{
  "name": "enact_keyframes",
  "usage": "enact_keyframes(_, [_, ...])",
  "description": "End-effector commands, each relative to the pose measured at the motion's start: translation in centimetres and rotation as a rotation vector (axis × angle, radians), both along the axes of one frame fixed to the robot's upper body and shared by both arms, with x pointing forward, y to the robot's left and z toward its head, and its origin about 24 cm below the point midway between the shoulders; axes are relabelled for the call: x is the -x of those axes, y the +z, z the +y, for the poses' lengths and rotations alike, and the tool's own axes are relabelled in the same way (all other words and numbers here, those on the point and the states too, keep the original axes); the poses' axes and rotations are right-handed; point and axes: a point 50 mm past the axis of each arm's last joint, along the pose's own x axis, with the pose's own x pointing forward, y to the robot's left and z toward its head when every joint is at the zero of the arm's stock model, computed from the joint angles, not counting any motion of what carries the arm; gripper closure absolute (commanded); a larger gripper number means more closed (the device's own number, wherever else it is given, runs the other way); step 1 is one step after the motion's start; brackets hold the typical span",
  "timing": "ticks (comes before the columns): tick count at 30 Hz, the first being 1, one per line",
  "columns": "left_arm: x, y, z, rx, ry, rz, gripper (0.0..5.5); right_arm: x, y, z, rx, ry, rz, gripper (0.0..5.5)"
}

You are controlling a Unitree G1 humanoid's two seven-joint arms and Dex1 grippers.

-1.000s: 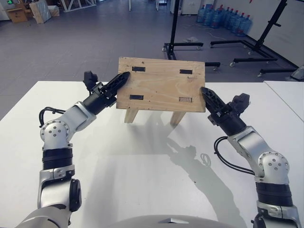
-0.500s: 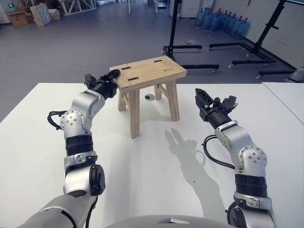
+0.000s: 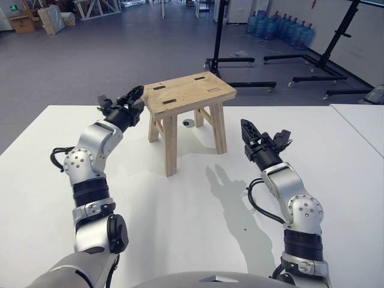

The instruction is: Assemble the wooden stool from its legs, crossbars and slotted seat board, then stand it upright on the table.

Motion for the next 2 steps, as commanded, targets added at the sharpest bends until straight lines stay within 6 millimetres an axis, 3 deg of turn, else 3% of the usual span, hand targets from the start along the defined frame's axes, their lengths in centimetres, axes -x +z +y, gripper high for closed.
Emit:
enact_keyframes(1, [1.35, -0.58, 1.74, -0.376, 0.107, -0.034, 2.75, 0.11, -0.38, -0.77, 0.250, -0.133, -0.018, 3.26])
enact_keyframes(2, [1.75, -1.36, 1.26, -0.457, 0.069, -0.011, 2.75, 0.07, -0.62, -1.07, 0.356, -0.177, -0.014, 3.26])
